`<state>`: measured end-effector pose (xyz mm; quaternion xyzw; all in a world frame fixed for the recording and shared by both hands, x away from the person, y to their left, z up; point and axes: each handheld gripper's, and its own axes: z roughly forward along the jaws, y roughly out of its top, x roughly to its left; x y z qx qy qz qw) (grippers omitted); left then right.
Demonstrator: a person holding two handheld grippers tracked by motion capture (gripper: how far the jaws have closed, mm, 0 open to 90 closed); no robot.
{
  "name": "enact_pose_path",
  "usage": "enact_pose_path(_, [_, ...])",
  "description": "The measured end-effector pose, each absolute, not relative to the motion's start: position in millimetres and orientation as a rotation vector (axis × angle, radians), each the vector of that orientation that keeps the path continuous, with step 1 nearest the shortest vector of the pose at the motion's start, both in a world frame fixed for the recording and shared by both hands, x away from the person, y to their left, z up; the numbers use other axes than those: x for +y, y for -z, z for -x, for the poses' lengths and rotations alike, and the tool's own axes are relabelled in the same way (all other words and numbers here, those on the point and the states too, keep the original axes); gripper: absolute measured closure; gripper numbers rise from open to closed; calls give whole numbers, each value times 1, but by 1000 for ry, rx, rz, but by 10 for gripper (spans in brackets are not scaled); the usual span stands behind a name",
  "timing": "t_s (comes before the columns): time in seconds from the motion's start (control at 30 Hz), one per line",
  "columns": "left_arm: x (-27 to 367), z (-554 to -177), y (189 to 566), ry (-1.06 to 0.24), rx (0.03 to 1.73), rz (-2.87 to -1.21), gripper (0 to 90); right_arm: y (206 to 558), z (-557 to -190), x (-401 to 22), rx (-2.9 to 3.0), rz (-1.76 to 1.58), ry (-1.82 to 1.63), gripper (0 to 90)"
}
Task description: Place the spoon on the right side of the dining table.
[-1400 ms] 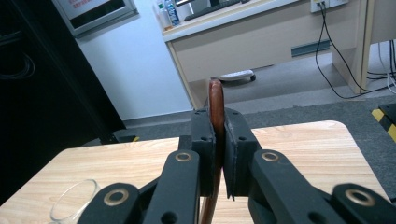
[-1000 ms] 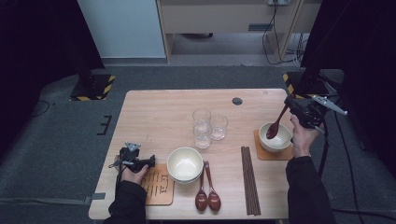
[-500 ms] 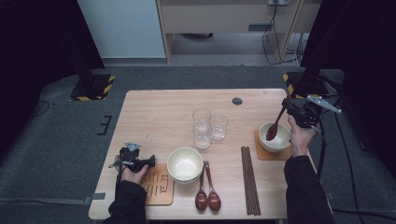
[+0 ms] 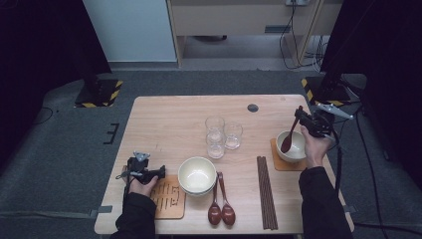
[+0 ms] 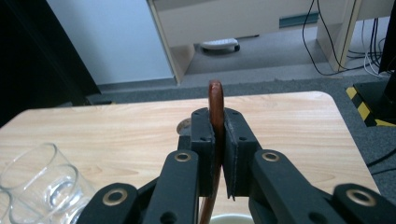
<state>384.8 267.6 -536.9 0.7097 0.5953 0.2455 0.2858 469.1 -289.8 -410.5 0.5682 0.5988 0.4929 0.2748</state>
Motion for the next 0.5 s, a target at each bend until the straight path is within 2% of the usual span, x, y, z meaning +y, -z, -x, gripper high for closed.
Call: enact_pose_path(0.5, [268, -385, 537, -657, 1592, -1897, 0, 413, -467, -285, 1705, -1545, -1230, 812])
